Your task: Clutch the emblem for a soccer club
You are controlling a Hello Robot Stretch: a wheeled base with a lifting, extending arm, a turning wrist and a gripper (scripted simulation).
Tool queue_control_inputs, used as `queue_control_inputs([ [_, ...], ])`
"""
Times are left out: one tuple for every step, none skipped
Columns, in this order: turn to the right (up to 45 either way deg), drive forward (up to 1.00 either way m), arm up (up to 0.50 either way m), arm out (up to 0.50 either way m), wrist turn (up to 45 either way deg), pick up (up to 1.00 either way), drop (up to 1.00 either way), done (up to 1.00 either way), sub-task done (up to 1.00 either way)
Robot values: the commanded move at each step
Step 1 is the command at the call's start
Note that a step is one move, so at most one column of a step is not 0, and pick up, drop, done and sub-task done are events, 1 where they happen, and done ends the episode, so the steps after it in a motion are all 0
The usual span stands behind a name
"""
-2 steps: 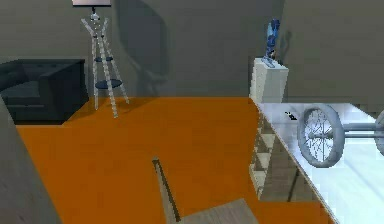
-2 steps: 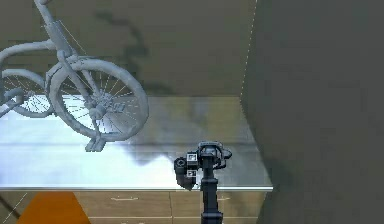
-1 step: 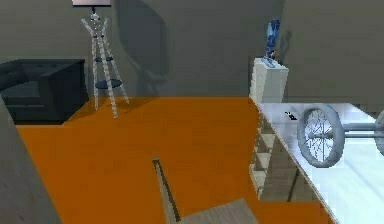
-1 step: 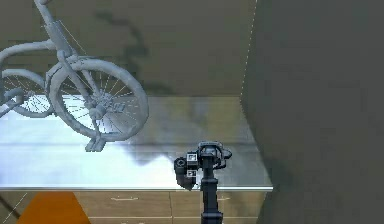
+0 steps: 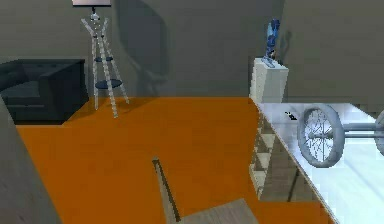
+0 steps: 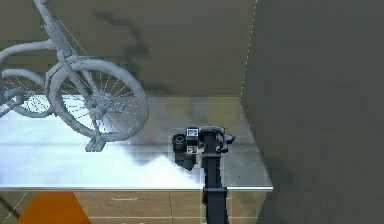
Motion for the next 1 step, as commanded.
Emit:
queue_control_inputs([
  [0.0, 0.00, 0.00, 0.00, 0.0, 0.00, 0.00, 1.00, 0.00],
])
